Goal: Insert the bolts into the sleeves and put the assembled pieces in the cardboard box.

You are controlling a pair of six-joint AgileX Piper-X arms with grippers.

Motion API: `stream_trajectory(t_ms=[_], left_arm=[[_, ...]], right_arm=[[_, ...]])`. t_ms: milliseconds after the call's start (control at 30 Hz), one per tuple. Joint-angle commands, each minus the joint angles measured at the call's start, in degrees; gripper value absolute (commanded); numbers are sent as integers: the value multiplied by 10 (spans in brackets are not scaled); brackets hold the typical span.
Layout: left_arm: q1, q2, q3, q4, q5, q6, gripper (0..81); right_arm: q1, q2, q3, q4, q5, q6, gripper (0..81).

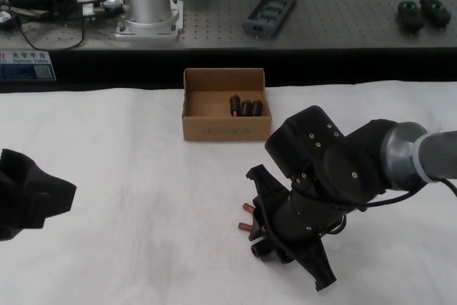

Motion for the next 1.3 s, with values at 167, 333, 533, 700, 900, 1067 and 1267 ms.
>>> stream_trajectory(t_ms=[167, 333, 533, 700, 900, 1067, 1267], left_arm=[[2, -3, -4, 0, -8, 5, 443], [2, -3, -4, -5, -8, 5, 443], [2, -3, -4, -21, -8, 5, 443], [2, -3, -4, -21, -8, 5, 443], [2, -3, -4, -21, -8, 5, 443], [2, -3, -4, -21, -8, 19, 443], [2, 29, -4, -21, 24, 171, 443]], right_arm=[[-5, 14, 2, 55, -13, -8, 222], [-5, 20, 2, 60, -16, -8, 221], [-5, 29, 2, 53, -34, -38, 69], [-7, 20, 0, 31, -39, -64, 29], [-10, -13, 0, 24, -62, -132, 29], [-10, -63, 0, 24, -65, -196, 29], [-17, -136, 1, 44, -63, -298, 29]])
